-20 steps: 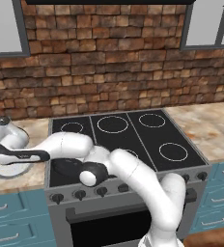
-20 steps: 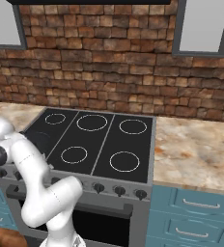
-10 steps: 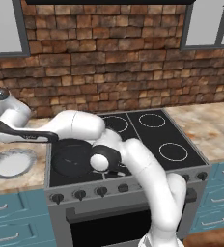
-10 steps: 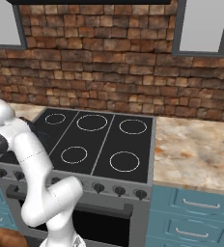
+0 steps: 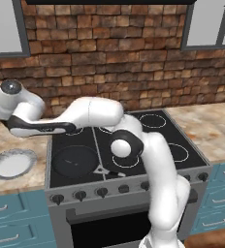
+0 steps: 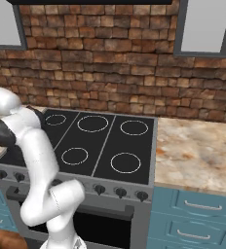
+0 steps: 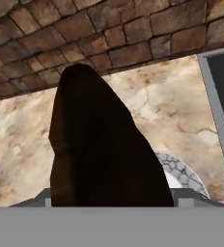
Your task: Pick the croissant and place it on the pan. Then turn on the stove to warm the croissant.
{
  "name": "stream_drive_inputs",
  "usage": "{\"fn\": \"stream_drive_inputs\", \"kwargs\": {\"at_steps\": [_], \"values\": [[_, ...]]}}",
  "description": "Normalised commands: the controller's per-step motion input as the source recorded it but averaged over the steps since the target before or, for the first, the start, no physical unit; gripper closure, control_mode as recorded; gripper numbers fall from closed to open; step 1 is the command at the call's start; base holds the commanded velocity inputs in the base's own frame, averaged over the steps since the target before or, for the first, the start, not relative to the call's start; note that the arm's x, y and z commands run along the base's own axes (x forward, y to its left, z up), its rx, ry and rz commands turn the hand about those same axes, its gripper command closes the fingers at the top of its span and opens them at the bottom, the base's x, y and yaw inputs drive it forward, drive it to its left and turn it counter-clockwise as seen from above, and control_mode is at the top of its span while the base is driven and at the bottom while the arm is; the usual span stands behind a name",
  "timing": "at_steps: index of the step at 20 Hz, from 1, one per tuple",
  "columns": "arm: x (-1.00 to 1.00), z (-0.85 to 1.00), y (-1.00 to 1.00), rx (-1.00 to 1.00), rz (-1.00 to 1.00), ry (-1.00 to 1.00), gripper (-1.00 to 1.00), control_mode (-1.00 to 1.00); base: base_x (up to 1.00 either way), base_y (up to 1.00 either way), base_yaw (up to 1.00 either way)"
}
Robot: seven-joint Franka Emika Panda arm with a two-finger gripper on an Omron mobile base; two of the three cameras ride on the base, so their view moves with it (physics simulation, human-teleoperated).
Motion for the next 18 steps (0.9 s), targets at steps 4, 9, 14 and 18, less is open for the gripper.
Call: {"fn": "stream_drive_inputs", "kwargs": {"at_steps": [4,9,14,18], "values": [[-0.25,0.68,-1.0,0.0,0.05,-0.2,1.0,-1.0,0.0,0.0,0.0],[-0.58,0.46,-1.0,0.0,0.02,-0.15,1.0,-1.0,0.0,0.0,0.0],[-1.0,0.0,-1.0,0.0,0.0,-0.01,1.0,-1.0,0.0,0.0,0.0],[-1.0,0.0,-1.0,0.02,0.0,0.0,1.0,-1.0,0.0,0.0,0.0]]}}
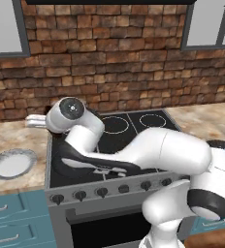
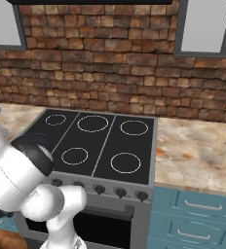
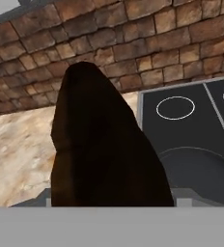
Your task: Pick the croissant and place it on the pan. Then turn on the stove to warm the croissant.
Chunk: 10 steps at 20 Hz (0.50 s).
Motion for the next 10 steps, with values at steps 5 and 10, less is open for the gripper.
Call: {"fn": "stream_drive_inputs", "kwargs": {"at_steps": [5,10], "values": [[-0.29,0.0,-0.29,0.05,0.0,0.03,1.0,-1.0,0.0,0.0,0.0],[-0.68,-0.43,-0.77,0.05,0.0,0.21,1.0,-1.0,0.0,0.0,0.0]]}}
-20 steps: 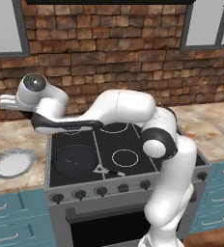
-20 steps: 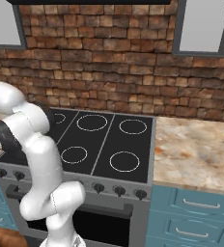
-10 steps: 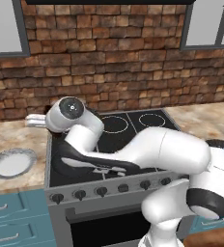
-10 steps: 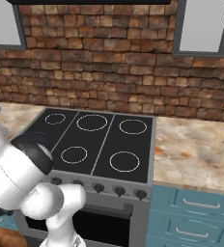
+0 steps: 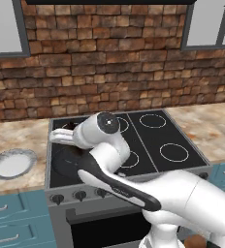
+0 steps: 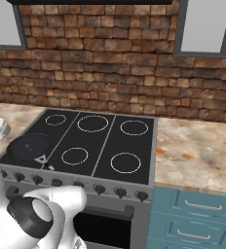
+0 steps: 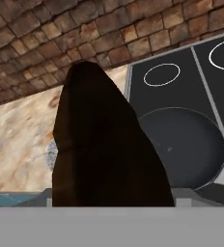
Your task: Pick the croissant and place it on the pan. Then turn on the stove to warm the croissant.
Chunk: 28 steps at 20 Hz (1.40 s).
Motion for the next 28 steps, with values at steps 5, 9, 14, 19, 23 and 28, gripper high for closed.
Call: {"fn": "stream_drive_inputs", "kwargs": {"at_steps": [5,9,14,19,23,28], "values": [[-0.34,-0.12,-0.29,0.05,0.0,0.1,1.0,-1.0,0.0,0.0,0.0],[0.0,0.0,0.0,0.0,0.0,0.0,1.0,-1.0,0.0,0.0,0.0],[0.01,0.0,0.0,0.0,0.0,0.0,1.0,-1.0,0.0,0.0,0.0],[0.22,0.02,0.0,0.03,0.0,0.09,1.0,-1.0,0.0,0.0,0.0],[0.41,0.0,-0.02,0.05,0.0,0.17,1.0,-1.0,0.0,0.0,0.0],[0.07,0.01,0.0,0.01,0.0,0.03,1.0,-1.0,0.0,0.0,0.0]]}}
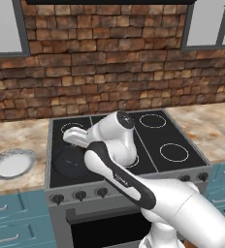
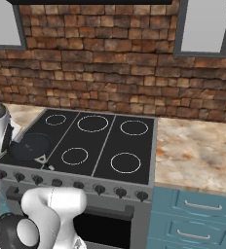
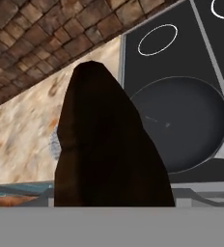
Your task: Pick the croissant and place it on the pan. Then turn on the stove to warm the croissant.
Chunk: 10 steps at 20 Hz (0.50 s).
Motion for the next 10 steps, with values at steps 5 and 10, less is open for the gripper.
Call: {"fn": "stream_drive_inputs", "kwargs": {"at_steps": [5,10], "values": [[0.08,-0.23,0.0,0.0,0.0,0.13,1.0,-1.0,0.0,0.0,0.0],[0.12,-0.23,0.0,0.0,0.0,0.17,1.0,-1.0,0.0,0.0,0.0]]}}
